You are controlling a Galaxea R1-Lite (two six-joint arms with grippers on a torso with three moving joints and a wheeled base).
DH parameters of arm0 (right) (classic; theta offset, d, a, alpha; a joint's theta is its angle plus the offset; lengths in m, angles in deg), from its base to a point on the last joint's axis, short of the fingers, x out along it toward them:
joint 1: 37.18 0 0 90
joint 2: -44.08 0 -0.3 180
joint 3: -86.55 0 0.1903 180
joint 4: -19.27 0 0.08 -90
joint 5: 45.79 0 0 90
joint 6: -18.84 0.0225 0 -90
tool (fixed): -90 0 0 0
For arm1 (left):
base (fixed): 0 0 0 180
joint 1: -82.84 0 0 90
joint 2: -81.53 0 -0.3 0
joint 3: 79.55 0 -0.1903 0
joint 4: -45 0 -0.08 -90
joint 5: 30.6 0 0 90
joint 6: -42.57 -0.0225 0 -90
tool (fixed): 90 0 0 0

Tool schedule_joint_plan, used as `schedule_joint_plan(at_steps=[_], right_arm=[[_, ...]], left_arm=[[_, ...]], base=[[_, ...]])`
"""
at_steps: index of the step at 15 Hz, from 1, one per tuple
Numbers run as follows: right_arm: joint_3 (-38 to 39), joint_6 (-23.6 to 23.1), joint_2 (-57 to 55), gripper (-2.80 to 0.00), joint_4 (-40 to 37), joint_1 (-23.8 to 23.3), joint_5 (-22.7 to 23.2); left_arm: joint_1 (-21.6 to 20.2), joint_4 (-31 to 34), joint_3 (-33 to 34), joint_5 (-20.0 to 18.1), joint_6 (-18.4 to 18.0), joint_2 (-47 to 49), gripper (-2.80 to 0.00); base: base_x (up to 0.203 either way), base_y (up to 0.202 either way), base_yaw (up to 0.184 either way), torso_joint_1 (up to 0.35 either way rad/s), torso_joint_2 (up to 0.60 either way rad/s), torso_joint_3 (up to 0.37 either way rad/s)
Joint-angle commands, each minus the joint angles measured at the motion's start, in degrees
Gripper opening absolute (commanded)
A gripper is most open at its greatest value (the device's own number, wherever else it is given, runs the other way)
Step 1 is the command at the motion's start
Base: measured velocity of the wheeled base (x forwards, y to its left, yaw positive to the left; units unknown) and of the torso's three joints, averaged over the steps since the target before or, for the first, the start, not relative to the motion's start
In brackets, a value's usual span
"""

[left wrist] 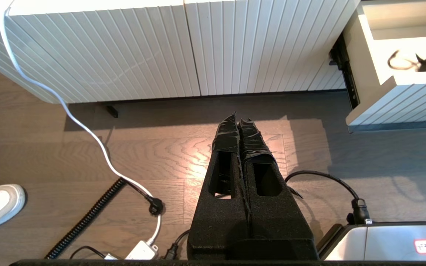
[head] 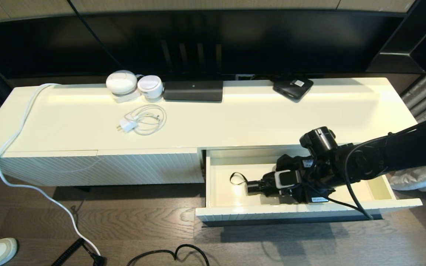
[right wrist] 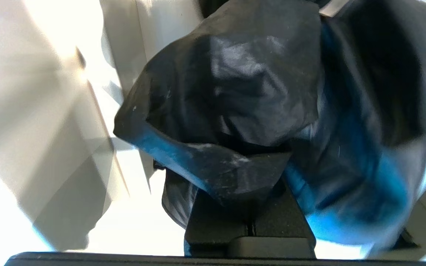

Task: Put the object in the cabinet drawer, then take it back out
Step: Take the umbrella out of the drawer and put it on the table

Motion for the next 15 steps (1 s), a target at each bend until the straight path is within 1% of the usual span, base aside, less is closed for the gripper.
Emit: schedule_joint_plan(at_steps=[1, 10, 13, 15], right_arm=[[0.56, -0.40, 2.74, -2.80, -0.01, 0.10, -0.08], [0.73, -0.49, 10.56, -2.80, -0.51, 1.13, -0.90], [1.49, -0.55, 15.08, -2.80, -0.82, 2.28, -3.30], [4.07, -0.58, 18.29, -2.80, -0.92, 3.24, -4.53]], left_arm=[[-0.01, -0.02, 0.09, 0.02, -0.01, 0.09, -2.80], [0.01, -0.02, 0.09, 0.02, -0.01, 0.09, -2.80], [0.01, -0.02, 0.09, 0.02, -0.01, 0.09, -2.80], [0.01, -0.02, 0.09, 0.02, -0.01, 0.09, -2.80]], base=[[0.000, 0.000, 0.000, 0.000, 0.00, 0.000], [0.000, 0.000, 0.000, 0.000, 0.00, 0.000], [0.000, 0.000, 0.000, 0.000, 0.00, 0.000], [0.000, 0.000, 0.000, 0.000, 0.00, 0.000]])
